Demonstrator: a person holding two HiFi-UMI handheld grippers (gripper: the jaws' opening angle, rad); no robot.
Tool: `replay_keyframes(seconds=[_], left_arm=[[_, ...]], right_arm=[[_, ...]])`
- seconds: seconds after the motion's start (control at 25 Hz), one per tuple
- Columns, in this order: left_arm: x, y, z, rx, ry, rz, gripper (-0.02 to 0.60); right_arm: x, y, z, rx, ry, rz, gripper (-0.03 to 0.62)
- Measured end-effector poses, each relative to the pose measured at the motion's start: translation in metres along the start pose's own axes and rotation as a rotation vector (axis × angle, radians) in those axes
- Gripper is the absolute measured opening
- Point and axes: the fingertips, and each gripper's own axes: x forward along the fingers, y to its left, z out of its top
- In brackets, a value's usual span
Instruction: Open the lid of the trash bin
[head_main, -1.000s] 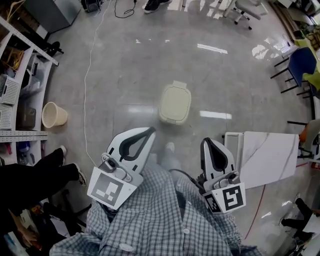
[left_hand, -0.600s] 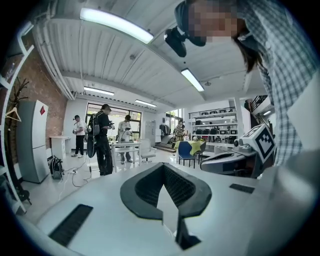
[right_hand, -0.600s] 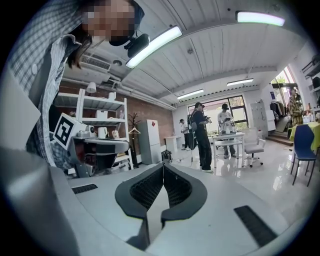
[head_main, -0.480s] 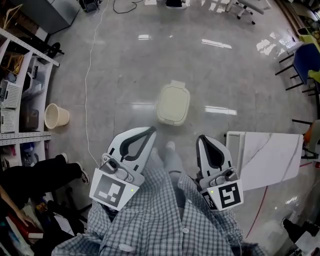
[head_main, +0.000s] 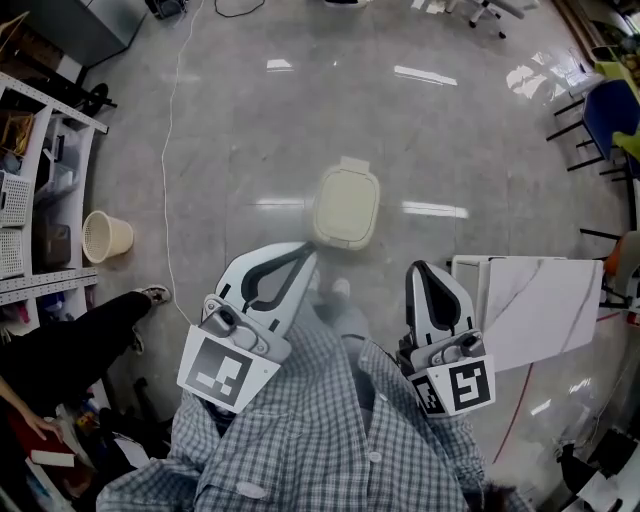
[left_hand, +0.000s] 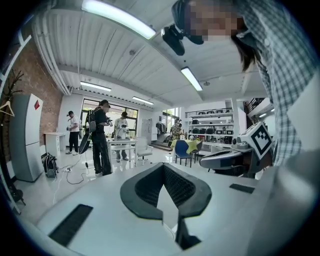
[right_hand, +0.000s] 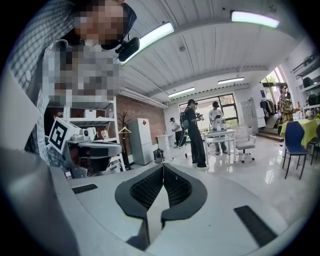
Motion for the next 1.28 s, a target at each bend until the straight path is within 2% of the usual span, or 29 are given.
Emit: replay_keyframes(seconds=[0.2, 0.32, 0.68, 0.96, 1.28], left_arm=[[-0.011, 0.025, -0.002, -0.002, -0.014, -0.012, 0.005], [-0.014, 0.038, -0.003, 0.030, -0.023, -0.032, 0.005], [-0.021, 0.057, -0.003, -0.021, -0.066, -0.039, 0.005], [-0.022, 0.070, 0.005, -0.020, -0.092, -0.026, 0.005], [-0.014, 0.078, 0.001, -0.026, -0.079, -0.020, 0.005]], right_arm=[[0.017, 0.008, 0.003, 0.004, -0.005, -0.042, 0.017], [0.023, 0.016, 0.006, -0.011, -0.015, -0.066, 0.017], [0.022, 0.018, 0.012, -0.048, -0.007, -0.128, 0.017], [0.033, 0.022, 0.019, -0.057, -0.004, -0.120, 0.017], [0.042, 0.018, 0.015, -0.053, 0.003, -0.116, 0.017]])
